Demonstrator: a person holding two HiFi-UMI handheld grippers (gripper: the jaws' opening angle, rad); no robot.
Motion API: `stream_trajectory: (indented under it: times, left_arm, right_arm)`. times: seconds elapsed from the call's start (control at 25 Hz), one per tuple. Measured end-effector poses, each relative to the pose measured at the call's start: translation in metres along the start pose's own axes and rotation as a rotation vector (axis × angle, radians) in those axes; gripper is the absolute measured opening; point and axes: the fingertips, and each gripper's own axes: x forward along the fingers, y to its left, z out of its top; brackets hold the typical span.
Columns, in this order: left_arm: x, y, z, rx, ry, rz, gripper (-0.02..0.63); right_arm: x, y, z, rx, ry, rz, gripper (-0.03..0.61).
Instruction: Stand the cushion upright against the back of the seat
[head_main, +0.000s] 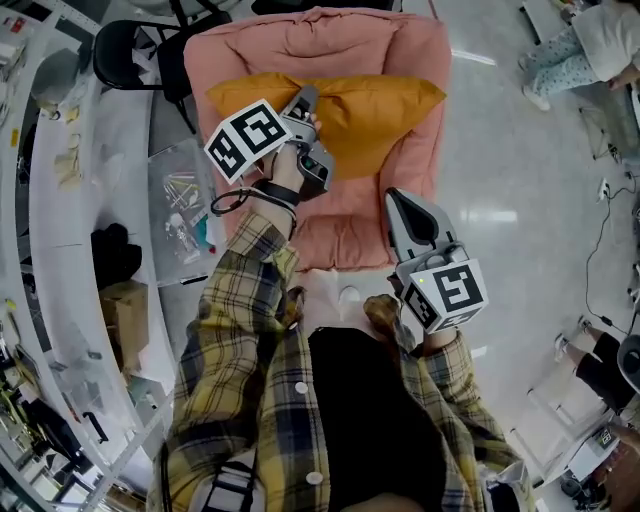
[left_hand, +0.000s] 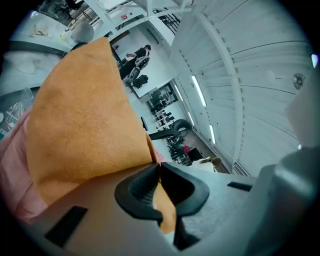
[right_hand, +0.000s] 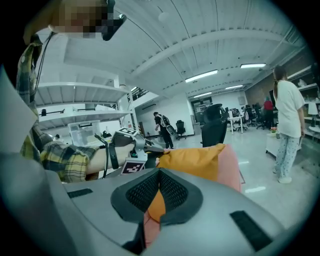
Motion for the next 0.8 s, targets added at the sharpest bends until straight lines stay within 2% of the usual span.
stream_trajectory:
  times: [0.2,0.44,0.68,0.8]
  left_arm:
    - [0.041,0.006,0.035,-0.035,0.013,0.012,0.021]
    - [0.07,0.01,0.073,-0.074,0.009,-0.014,0.021]
    - [0.08,0.03,0.074,-0.119,0.019,0.002,0.021]
    - [0.082,0.031,0.075,-0.097,0.016,0.002,0.021]
  right_arm:
    - [0.022,-0.013,0.002,0.018,0.017,-0.019,0.017]
    - [0.044,-0.014,0.008,0.036,0.02,-0.016,0.017]
    - [0.05,-0.02,0.005,0.049,0.028,-0.031,0.017]
    - [0.052,-0.021,0.007,0.051,0.028,-0.038,0.017]
